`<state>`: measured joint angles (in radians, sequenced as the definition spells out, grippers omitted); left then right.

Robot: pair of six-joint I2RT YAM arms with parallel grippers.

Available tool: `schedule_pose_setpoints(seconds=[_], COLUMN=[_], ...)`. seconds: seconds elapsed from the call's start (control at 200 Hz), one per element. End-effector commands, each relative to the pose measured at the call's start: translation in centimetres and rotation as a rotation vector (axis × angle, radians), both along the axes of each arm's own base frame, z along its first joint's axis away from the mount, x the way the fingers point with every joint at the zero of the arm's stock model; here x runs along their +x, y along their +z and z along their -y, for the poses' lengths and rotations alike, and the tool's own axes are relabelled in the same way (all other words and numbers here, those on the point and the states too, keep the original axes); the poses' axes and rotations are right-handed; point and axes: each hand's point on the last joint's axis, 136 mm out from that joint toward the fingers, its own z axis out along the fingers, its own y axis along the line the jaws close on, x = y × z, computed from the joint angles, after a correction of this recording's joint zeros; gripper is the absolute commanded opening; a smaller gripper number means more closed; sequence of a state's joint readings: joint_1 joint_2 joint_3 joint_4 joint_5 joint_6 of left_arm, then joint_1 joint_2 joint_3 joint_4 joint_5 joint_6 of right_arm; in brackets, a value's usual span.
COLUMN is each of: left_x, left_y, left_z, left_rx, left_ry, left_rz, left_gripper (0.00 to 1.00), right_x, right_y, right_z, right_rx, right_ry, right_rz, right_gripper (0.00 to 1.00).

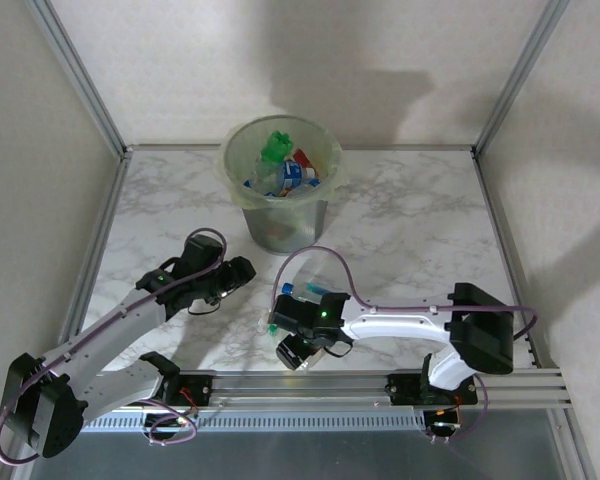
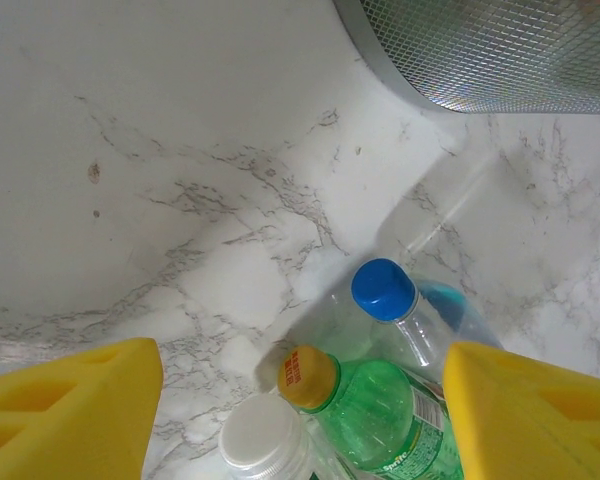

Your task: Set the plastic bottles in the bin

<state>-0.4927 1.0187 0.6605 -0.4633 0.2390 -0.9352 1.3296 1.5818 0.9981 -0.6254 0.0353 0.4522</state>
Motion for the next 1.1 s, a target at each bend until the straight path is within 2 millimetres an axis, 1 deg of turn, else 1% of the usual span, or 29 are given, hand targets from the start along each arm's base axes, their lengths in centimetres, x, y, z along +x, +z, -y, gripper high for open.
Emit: schedule_pose_setpoints(seconds=[0.0,0.145,0.23,0.325,0.426,0.521,0.621,0.716,0.861,0.931,1.011,1.091], left_x=[0.1,0.0,-0.1,0.0,0.0,0.1,0.3,0.6,0.7,0.3,-0.2,-0.7], left_y=[0.3,0.1,0.0,0.1,0.1,0.3,1.3,3.6,9.0,11.0,11.9,12.1], left_z=[-0.2,-0.3,-0.3,-0.3,-0.2,0.1,1.0,2.4,4.7,5.9,7.0,7.6], left_rx=[-0.021,-0.029,-0.034,-0.036,-0.034,-0.039,-0.071,-0.128,-0.224,-0.270,-0.320,-0.352], left_ry=[0.012,0.019,0.019,0.019,0.016,0.001,-0.040,-0.115,-0.255,-0.334,-0.401,-0.432], left_rz=[0.018,0.020,0.018,0.020,0.018,0.018,0.038,0.094,0.206,0.234,0.232,0.224], left_gripper=[0.74,0.74,0.74,0.74,0.74,0.74,0.74,0.74,0.78,0.80,0.82,0.82], right_x=[0.6,1.6,1.8,2.0,2.4,2.8,3.3,3.8,5.0,5.5,6.1,6.6], right_y=[-0.6,-1.7,-2.2,-2.1,-1.3,0.5,3.4,6.3,9.6,11.1,12.6,13.8], right_z=[0.2,0.8,0.8,0.7,0.4,-0.1,-0.8,-1.2,-1.3,-1.2,-1.2,-1.2], right_rx=[-0.067,-0.123,-0.135,-0.123,-0.093,-0.037,0.054,0.139,0.208,0.240,0.276,0.301], right_ry=[0.027,0.016,0.010,0.001,-0.009,-0.020,-0.033,-0.051,-0.091,-0.107,-0.126,-0.135], right_rz=[0.064,0.105,0.116,0.130,0.154,0.185,0.222,0.260,0.323,0.351,0.372,0.387], right_gripper=[0.73,0.73,0.69,0.62,0.58,0.54,0.53,0.53,0.53,0.53,0.53,0.53])
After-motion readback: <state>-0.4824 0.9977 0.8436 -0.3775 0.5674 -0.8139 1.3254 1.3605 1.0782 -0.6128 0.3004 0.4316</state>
